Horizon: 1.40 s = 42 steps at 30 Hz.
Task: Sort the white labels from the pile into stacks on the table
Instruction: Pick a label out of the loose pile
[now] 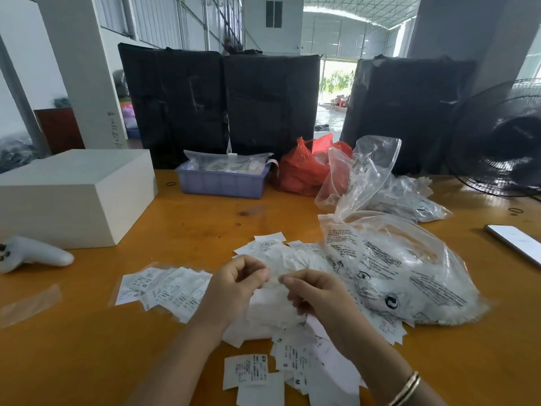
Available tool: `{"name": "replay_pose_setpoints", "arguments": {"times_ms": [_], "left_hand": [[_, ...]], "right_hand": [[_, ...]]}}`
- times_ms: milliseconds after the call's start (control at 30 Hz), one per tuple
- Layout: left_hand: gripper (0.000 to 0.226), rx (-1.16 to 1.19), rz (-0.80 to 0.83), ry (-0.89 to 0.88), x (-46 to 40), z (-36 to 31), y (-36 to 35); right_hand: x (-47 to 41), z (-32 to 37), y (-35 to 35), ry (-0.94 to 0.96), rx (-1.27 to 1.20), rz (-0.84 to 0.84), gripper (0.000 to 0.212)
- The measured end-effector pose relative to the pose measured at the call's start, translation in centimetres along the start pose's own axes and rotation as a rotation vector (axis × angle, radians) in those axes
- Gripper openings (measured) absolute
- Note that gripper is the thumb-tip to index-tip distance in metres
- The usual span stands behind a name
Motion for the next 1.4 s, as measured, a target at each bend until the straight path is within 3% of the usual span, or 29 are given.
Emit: {"name": "replay_pose_setpoints", "arguments": {"times_ms": [100,267,400,467,567,667,800,833,900,967,1100,1267,1400], "left_hand": [[0.006,0.064,-0.013,0.063,0.0,-0.1,0.1],[0.014,0.138,0.096,0.120,0.2,-0.6,0.0],[0.016,0.117,0.061,0.125,0.1,-0.4,0.0],[0.030,0.103,0.077,0.122,0.0,-0.3,0.0],[0.056,0.040,0.243,0.126,-0.2,-0.2,0.4],[0.045,-0.030,0.375,0.099,0.0,0.0,0.9],[0.033,0.093,0.229,0.102,-0.4,0.1,1.2],[0.032,0.140,0.152,0.116,-0.6,0.2,1.2],[0.030,0.244,-0.004,0.157,-0.9,0.4,1.2],[0.031,0.321,-0.102,0.204,-1.1,0.6,1.4],[0.040,0.379,-0.116,0.219,-1.1,0.5,1.5],[0.043,0.451,-0.074,0.242,-1.4,0.7,1.4],[0.038,0.431,-0.036,0.262,-1.4,1.0,1.4]], "right_hand": [[-0.1,0.0,-0.1,-0.010,-0.001,-0.009,0.011],[0.1,0.1,-0.2,-0.015,-0.031,-0.027,0.018],[0.2,0.1,-0.2,-0.008,-0.023,-0.024,0.022],[0.2,0.3,-0.2,0.020,0.028,0.000,0.023],[0.3,0.5,-0.1,0.102,0.238,0.069,0.020],[0.3,0.5,0.1,0.142,0.326,0.097,0.019],[0.0,0.3,0.1,0.136,0.199,-0.069,0.021],[-0.1,0.2,0.1,0.181,0.265,-0.135,0.022],[-0.2,-0.2,0.0,0.403,0.733,-0.112,0.018],[-0.1,-1.0,-0.8,0.565,1.110,0.051,0.031],[-0.1,-1.7,-1.9,0.720,1.385,0.140,0.040],[0.2,-1.6,-1.9,0.806,1.378,0.070,0.040],[-0.1,-1.1,-1.5,0.591,1.028,-0.127,0.021]]}}
Point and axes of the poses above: each hand's wrist, its own x-axis away from the middle knuckle, its own y-axis out of the back of the hand, z = x × y, the point moved 1 cm from there along -x, towards the middle knuckle, and after that the axes turned 10 degrees about -z, right-handed, at the moved point
